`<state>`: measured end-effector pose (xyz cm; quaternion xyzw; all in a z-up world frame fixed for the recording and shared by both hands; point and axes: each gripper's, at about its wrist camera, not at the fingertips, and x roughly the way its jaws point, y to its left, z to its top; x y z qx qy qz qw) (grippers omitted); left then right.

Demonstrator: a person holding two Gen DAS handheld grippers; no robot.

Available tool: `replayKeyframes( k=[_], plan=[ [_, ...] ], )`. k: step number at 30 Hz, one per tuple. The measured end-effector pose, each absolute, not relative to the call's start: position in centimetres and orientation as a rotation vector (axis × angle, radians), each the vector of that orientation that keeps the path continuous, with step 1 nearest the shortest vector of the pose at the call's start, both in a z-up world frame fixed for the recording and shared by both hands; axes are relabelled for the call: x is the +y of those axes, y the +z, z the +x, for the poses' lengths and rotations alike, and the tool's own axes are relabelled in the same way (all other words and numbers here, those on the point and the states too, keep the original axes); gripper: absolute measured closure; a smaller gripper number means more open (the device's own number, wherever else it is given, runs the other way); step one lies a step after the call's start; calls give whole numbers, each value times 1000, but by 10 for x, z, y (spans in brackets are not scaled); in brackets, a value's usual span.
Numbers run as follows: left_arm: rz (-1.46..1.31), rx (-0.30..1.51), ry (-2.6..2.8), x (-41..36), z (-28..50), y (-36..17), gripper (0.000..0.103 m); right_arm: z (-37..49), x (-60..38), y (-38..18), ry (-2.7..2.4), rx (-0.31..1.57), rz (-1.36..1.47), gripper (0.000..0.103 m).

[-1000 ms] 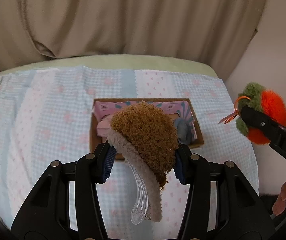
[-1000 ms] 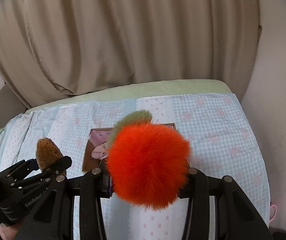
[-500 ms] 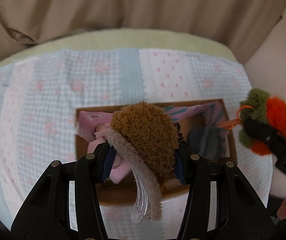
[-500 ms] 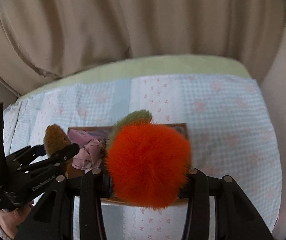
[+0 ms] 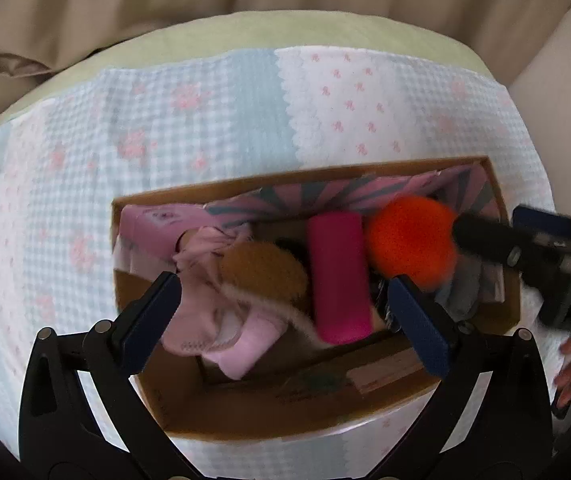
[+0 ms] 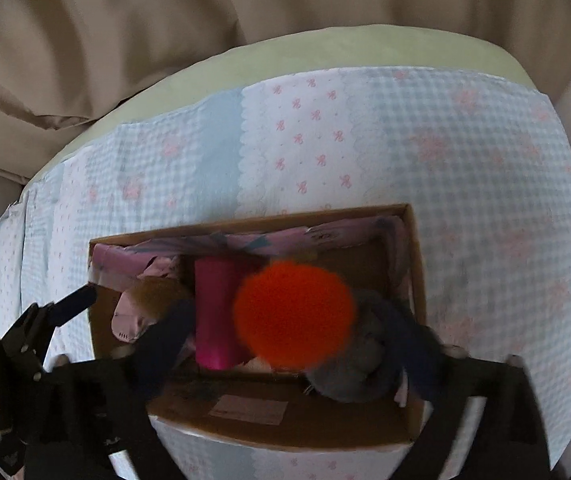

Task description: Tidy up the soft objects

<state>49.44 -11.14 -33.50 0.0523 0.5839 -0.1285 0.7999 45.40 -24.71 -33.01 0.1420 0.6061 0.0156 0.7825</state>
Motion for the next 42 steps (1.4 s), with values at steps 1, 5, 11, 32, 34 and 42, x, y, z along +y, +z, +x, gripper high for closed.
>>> replayKeyframes(
  k=[1, 5, 11, 32, 34, 42],
  plan=[
    [115, 1256, -271, -109, 493, -336, 0, 454, -248, -330, 28, 1305, 308, 6],
    [111, 1280, -253, -100, 485, -341, 0, 450, -254, -332, -1, 1314, 315, 6],
    [92, 1271, -243, -92, 473, -329, 0, 440, -255, -323, -6, 1302, 314, 6],
    [101, 1006, -199, -70, 345, -157, 0, 322, -233, -162, 54, 1066, 201, 6],
    [82, 957, -192, -63, 323, -137, 0, 298, -230, -145, 37, 1028, 182, 6],
    [61, 787, -145, -35, 235, -70, 0, 208, -221, -97, -2, 929, 109, 6]
  ],
)
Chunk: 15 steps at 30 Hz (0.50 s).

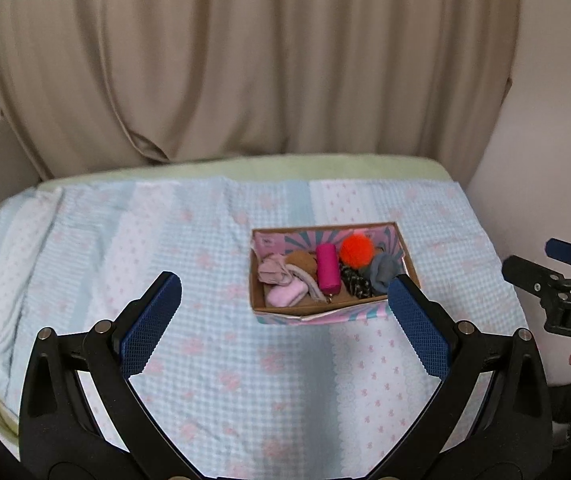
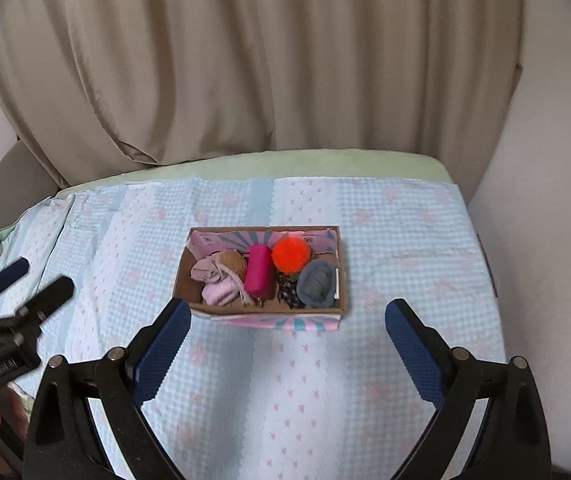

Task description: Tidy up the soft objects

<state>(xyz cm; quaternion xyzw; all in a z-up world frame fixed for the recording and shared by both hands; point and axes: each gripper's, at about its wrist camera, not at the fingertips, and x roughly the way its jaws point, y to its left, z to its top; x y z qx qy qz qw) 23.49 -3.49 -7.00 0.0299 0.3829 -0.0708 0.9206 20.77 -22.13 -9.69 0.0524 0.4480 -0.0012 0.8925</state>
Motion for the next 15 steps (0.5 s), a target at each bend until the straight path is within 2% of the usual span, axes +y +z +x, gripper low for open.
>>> replayKeyframes(
  k=[9, 15],
  plan=[
    [36, 686, -138, -23, 156, -30, 0, 134, -212, -47, -44, 806, 57, 6],
    [35, 628, -146, -26, 125, -20, 0, 105, -205, -35, -67, 741, 54, 6]
  ],
)
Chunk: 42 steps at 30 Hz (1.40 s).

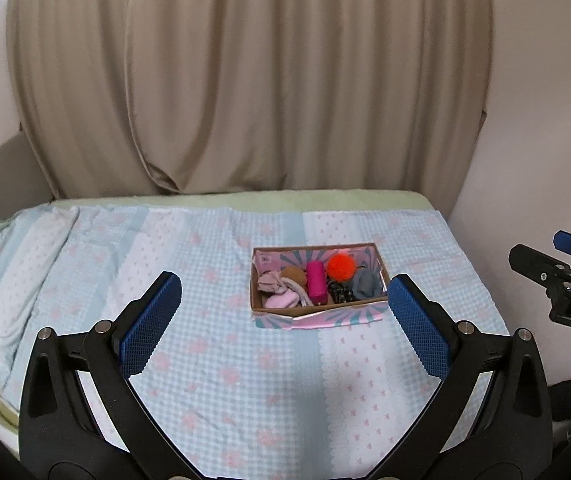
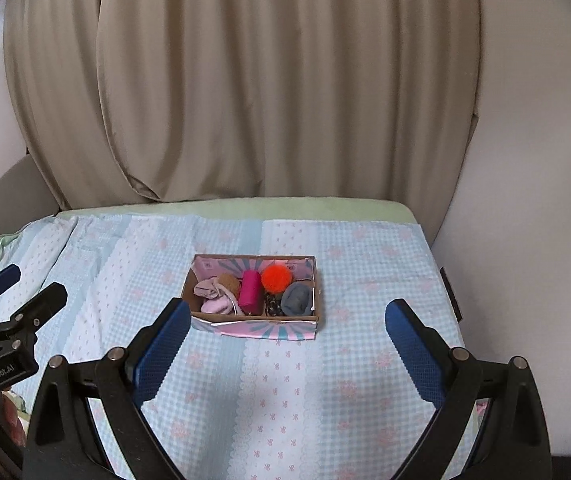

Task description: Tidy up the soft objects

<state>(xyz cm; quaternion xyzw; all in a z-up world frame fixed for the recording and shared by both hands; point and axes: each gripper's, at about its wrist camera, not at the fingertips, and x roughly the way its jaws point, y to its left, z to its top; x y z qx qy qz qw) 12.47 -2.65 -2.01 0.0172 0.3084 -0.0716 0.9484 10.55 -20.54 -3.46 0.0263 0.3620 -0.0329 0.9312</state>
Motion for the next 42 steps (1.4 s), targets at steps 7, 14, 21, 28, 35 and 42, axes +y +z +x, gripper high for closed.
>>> replayKeyframes(
  k=[7, 14, 21, 28, 35, 42],
  plan=[
    [30, 586, -147, -23, 104, -12, 0, 92, -202, -29, -77, 701, 45, 6],
    [17, 577, -152, -20, 100, -10, 0, 86, -202, -24, -84, 688, 51, 6],
    [13, 564, -146, -18, 99, -7, 0, 85, -204, -21, -87, 682, 55, 6],
    [14, 561, -145, -17, 99, -5, 0, 85, -203, -23, -85, 684, 56, 6],
    [15, 560, -143, -17, 99, -4, 0, 86, -203, -22, -86, 687, 60, 6],
    [14, 560, -140, -18, 99, -4, 0, 86, -202, -21, -88, 686, 62, 6]
  ],
)
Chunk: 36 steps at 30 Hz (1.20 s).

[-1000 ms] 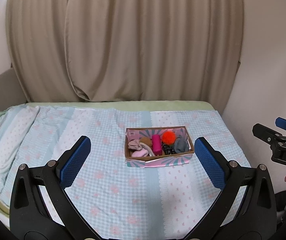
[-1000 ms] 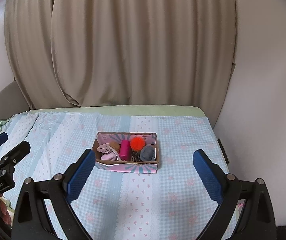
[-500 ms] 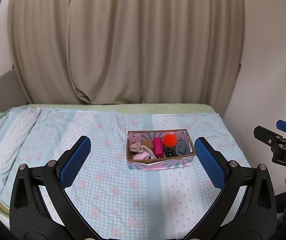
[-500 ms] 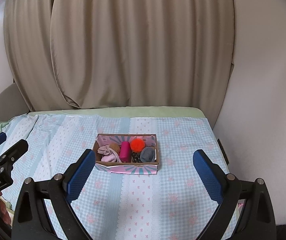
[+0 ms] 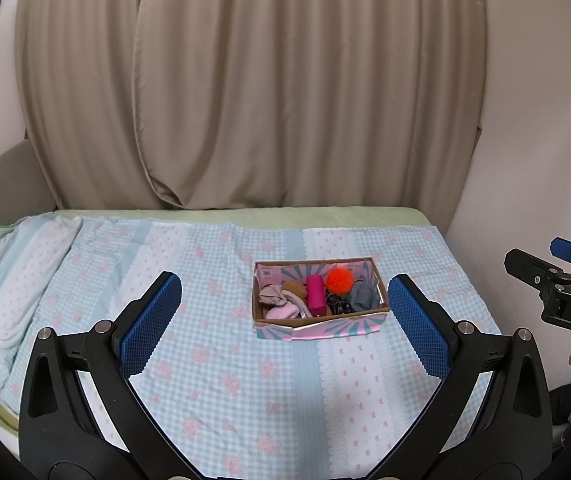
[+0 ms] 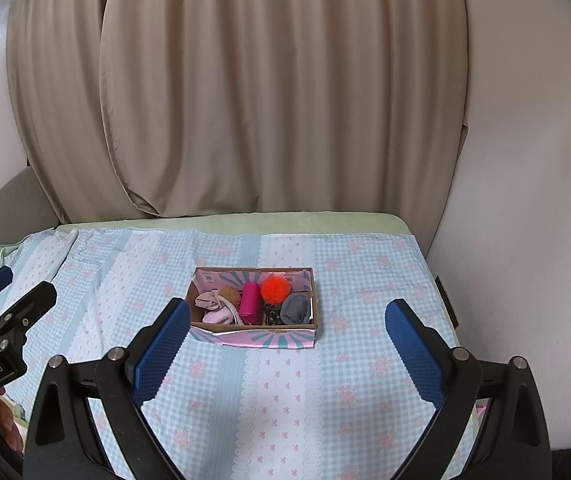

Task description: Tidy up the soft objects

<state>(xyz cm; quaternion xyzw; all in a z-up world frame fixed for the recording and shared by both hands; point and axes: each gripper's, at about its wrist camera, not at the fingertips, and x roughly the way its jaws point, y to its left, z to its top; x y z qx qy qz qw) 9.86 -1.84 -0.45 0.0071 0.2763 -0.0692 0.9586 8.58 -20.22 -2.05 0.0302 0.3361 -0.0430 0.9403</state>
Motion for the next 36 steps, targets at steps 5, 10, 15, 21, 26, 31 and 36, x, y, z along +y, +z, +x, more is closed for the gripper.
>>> replayKeyframes(
  k=[5, 10, 15, 21, 26, 31, 36],
  plan=[
    [13, 563, -142, -18, 99, -5, 0, 86, -203, -21, -87, 688, 62, 6],
    [11, 565, -144, -18, 100, -5, 0, 86, -203, -21, -86, 685, 62, 6],
    [11, 564, -145, -17, 100, -5, 0, 87, -203, -20, -87, 684, 64, 6],
    [10, 562, -156, -17, 99, -5, 0, 88, -206, -20, -86, 677, 68, 6],
    [17, 558, -154, -17, 97, -5, 0, 89, -206, -21, -85, 677, 71, 6],
    [16, 556, -154, -16, 99, -5, 0, 89, -205, -21, -87, 675, 70, 6],
    [20, 559, -152, -15, 102, -6, 0, 89, -205, -21, -87, 674, 70, 6]
  ],
)
